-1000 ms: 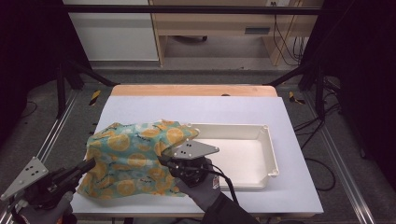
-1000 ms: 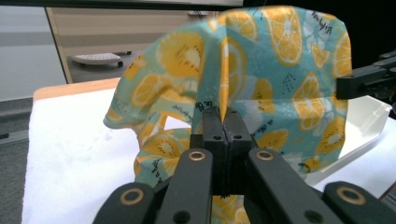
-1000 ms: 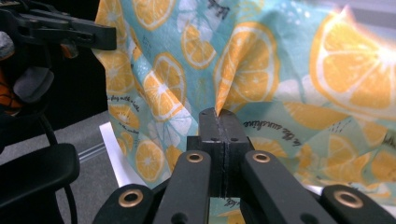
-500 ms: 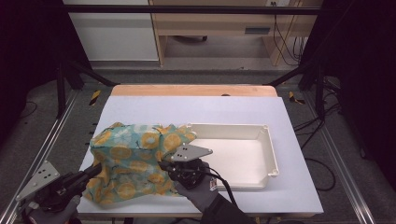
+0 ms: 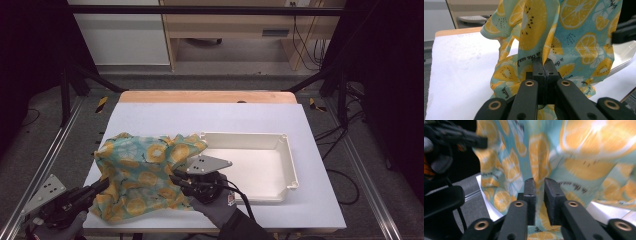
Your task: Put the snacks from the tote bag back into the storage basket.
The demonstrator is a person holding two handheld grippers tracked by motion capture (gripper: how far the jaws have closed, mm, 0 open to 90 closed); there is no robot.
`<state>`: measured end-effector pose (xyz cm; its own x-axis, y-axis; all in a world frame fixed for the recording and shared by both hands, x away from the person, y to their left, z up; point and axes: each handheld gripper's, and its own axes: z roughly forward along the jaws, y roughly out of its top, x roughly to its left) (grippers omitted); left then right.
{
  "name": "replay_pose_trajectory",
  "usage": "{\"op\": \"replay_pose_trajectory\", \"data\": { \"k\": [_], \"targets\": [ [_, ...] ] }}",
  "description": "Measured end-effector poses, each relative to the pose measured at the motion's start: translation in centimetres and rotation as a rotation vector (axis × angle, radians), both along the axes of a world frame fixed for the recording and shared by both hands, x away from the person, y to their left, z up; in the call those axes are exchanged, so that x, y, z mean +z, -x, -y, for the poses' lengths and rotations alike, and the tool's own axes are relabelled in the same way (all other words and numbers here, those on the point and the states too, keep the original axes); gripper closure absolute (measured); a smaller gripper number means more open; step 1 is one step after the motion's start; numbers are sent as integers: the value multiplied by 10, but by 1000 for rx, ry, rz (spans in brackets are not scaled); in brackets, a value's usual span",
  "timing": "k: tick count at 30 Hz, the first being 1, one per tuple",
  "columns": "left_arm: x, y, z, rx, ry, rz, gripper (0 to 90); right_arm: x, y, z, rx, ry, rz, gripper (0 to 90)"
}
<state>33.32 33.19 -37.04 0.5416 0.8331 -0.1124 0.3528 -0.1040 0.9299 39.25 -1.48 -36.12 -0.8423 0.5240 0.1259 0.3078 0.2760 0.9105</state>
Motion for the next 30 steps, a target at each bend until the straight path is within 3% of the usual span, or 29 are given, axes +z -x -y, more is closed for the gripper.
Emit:
{"op": "replay_pose_trajectory", "data": {
  "k": [6,11,13,16,20,24,26,30],
  "targets": [
    [0,0,0,0,0,-1,897,21,4,14,-39,-67,63,655],
    [0,0,0,1,3,-1,897,34,-5,24,-115,-100,139,571],
    [0,0,0,1,2,-1,897,35,-10,25,-138,-98,170,528],
    [0,0,0,0,2,-2,897,35,-19,23,-160,-88,180,460],
    [0,-1,-1,-1,3,-2,897,34,-25,16,-152,-75,190,417],
    [0,-1,-1,1,6,-4,897,33,-27,9,-123,-66,165,477],
    [0,-1,-1,0,6,-4,897,32,-27,7,-103,-54,144,561],
    [0,-1,0,0,7,-5,896,32,-25,6,-94,-37,118,820]
  ]
}}
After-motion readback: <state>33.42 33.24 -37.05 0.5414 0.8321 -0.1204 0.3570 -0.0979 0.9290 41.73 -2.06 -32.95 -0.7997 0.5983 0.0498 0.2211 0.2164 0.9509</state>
